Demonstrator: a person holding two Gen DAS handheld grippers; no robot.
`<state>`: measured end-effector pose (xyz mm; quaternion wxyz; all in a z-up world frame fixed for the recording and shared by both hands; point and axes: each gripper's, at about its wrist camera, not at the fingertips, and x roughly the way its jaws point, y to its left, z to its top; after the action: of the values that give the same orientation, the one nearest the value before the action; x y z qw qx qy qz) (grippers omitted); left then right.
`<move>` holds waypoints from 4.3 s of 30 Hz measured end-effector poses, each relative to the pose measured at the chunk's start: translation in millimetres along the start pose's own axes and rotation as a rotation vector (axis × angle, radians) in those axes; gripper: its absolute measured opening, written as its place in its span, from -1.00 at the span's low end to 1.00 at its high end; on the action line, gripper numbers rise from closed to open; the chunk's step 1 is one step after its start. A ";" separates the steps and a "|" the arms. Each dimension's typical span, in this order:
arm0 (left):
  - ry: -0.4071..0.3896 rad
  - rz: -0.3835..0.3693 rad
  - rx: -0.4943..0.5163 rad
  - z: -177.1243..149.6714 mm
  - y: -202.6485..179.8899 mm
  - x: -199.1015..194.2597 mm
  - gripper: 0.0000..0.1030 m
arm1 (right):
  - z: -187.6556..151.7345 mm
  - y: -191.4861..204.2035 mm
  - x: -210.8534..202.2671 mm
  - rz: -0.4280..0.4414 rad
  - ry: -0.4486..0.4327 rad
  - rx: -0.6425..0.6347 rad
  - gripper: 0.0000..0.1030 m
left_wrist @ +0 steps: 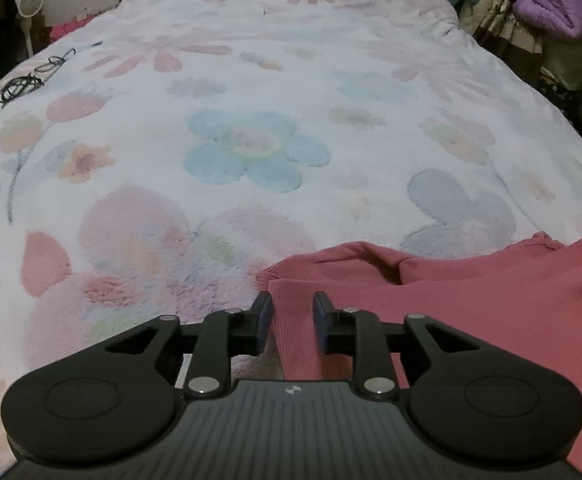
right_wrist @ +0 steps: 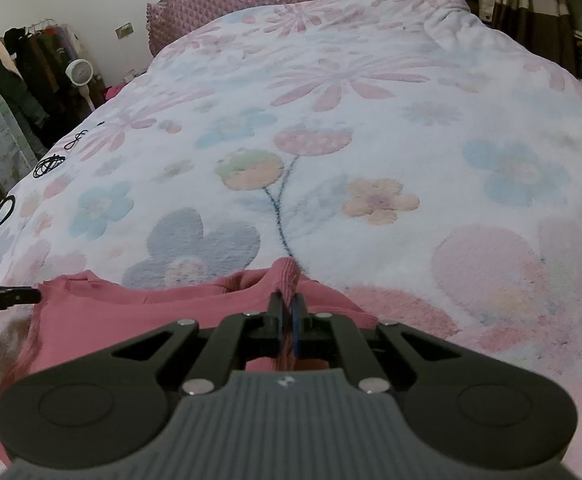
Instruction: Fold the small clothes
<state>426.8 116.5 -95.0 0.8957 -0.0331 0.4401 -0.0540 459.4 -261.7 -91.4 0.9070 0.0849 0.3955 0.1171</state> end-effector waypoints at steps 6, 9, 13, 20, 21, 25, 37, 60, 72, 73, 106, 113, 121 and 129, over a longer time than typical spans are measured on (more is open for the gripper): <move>-0.041 -0.007 0.011 -4.4 -2.6 0.7 -0.95 | 0.9 0.0 0.1 -0.006 0.006 -0.007 -1.00; -0.069 -0.006 0.040 -4.8 -8.0 -7.8 -0.97 | 0.8 -0.4 -1.1 -0.010 0.004 -0.010 -1.00; -0.107 0.015 0.045 4.2 -8.4 -16.1 -0.97 | 1.1 -0.9 -3.8 -0.030 -0.011 -0.012 -1.00; -0.138 0.028 0.055 25.3 -6.9 -11.4 -0.97 | 14.0 -6.6 1.0 -0.071 -0.034 0.003 -1.00; -0.127 0.032 0.052 25.8 -6.9 -4.9 -0.97 | 13.4 -7.7 6.7 -0.076 -0.025 0.005 -1.00; -0.058 0.040 0.056 20.2 -8.1 16.3 -0.92 | 4.3 -9.4 29.9 -0.085 0.021 0.010 -1.00; -0.019 -0.005 -0.006 -23.2 7.9 -48.9 -0.21 | -32.3 -15.0 -31.9 -0.099 0.058 0.069 -0.24; 0.111 -0.066 -0.189 -124.8 -0.9 -85.2 -0.93 | -168.6 -24.8 -121.2 -0.015 0.076 0.394 -0.97; -0.011 0.024 -0.082 -120.9 -13.4 -115.4 0.24 | -169.1 -11.9 -124.4 -0.059 0.088 0.302 -0.43; -0.042 0.047 -0.053 -117.0 -18.7 -119.1 0.30 | -166.2 -10.5 -129.1 -0.052 0.074 0.289 -0.29; -0.007 -0.076 -0.224 -24.2 -3.1 -0.1 0.46 | -52.9 -82.0 54.0 0.146 -0.019 0.578 -0.43; -0.029 -0.087 -0.214 -31.2 1.7 -4.4 0.43 | -39.5 -62.5 37.0 0.142 -0.075 0.462 -0.87; -0.064 -0.062 -0.178 -29.5 5.2 -23.1 0.43 | 6.0 30.4 -0.2 0.179 -0.092 0.280 -0.90; -0.064 -0.059 -0.181 -31.6 35.8 -41.8 0.43 | 28.2 159.0 27.5 0.285 0.033 0.189 -0.91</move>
<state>378.8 157.0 -85.4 0.9007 -0.1283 0.4132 -0.0392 475.3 -103.4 -52.4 0.8626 0.2232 0.4036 0.2079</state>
